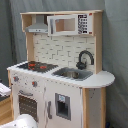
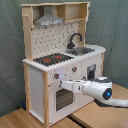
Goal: Play with the kitchen
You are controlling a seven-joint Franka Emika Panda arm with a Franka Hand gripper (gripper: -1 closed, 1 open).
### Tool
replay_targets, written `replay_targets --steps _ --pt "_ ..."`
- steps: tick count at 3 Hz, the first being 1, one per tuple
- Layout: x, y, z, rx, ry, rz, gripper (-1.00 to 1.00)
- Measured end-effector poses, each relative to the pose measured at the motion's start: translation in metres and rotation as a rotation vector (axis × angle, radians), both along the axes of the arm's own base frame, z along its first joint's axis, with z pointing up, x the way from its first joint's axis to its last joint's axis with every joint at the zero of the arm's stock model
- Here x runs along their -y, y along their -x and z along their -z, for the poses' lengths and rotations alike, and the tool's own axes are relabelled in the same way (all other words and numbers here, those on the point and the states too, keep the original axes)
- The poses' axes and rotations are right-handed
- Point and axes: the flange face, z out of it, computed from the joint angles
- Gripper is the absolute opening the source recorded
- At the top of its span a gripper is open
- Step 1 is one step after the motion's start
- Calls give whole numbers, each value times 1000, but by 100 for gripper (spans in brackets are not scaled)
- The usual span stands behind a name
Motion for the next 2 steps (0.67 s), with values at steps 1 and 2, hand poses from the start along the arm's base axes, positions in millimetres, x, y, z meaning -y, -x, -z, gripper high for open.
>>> replay_targets --steps 1,2 --pt "-2 5 3 -4 -101 0 100" --pt "-4 9 10 -11 -197 -1 100"
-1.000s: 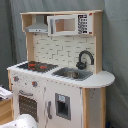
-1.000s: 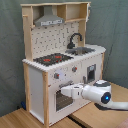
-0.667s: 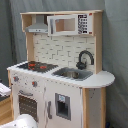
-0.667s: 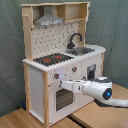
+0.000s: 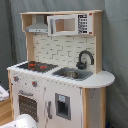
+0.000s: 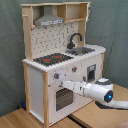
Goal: Play with the kitchen
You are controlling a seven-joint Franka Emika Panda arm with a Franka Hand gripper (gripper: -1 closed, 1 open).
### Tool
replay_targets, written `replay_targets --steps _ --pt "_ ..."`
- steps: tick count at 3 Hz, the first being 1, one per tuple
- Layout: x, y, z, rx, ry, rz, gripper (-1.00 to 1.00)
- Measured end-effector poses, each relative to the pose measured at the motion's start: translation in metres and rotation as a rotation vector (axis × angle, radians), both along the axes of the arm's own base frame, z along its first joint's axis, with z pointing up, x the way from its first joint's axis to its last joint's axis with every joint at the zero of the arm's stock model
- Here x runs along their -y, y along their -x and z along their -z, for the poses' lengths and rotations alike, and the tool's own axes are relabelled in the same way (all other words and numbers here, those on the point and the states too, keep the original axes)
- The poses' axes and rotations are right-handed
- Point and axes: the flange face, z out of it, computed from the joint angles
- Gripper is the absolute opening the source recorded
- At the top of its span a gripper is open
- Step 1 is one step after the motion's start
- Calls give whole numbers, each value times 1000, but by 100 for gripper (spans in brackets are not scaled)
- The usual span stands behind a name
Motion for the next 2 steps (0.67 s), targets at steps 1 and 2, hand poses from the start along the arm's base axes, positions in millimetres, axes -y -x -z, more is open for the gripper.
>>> replay_targets --steps 1,2 --pt "-1 6 10 -11 -103 1 100" --pt "1 11 17 -22 -204 7 100"
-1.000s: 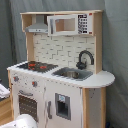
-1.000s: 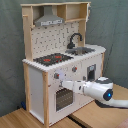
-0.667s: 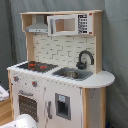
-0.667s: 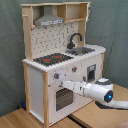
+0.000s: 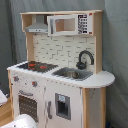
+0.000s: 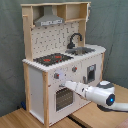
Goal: Play with the kitchen
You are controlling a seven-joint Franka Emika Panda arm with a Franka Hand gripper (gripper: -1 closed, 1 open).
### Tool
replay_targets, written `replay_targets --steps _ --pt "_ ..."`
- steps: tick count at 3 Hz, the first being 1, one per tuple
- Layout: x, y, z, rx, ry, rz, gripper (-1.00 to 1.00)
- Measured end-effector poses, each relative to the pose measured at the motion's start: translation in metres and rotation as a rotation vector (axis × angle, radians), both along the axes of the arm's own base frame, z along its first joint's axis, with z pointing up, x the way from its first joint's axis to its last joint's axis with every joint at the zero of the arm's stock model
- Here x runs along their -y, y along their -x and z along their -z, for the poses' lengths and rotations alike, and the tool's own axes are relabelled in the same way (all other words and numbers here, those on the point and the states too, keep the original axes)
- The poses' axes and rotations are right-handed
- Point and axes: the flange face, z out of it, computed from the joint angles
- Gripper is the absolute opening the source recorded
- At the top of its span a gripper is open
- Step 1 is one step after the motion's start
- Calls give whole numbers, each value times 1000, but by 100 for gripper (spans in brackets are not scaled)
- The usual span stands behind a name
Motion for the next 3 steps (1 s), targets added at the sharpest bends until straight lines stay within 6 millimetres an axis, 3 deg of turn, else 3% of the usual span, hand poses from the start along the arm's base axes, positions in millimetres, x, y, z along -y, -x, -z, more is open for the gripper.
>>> replay_targets --steps 3 --pt "27 11 11 -37 -304 32 100"
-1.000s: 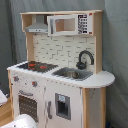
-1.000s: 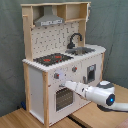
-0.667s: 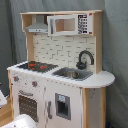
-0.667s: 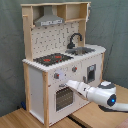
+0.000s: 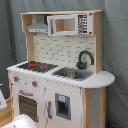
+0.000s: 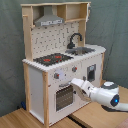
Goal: Play with the kitchen
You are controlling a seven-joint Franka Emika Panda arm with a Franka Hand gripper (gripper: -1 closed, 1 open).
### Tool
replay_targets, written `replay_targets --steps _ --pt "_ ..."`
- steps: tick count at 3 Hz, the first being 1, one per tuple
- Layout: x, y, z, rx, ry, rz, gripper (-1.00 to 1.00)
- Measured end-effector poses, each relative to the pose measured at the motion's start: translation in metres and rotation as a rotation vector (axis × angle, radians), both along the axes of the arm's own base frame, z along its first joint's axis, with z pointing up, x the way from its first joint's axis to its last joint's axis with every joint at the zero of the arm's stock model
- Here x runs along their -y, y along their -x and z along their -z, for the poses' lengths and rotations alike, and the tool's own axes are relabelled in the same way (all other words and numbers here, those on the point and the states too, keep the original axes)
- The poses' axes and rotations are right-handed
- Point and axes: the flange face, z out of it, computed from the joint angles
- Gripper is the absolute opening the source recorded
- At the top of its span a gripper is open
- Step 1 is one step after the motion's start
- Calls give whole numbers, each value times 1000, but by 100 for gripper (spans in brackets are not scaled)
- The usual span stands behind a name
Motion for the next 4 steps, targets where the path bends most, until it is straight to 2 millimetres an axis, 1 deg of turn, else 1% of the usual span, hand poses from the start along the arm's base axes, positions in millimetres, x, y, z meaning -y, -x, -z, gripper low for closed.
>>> replay_targets --steps 2,3,4 --pt "17 10 1 -15 -201 14 100" --pt "34 5 3 -15 -277 33 100" --pt "61 -7 15 -25 -332 68 100"
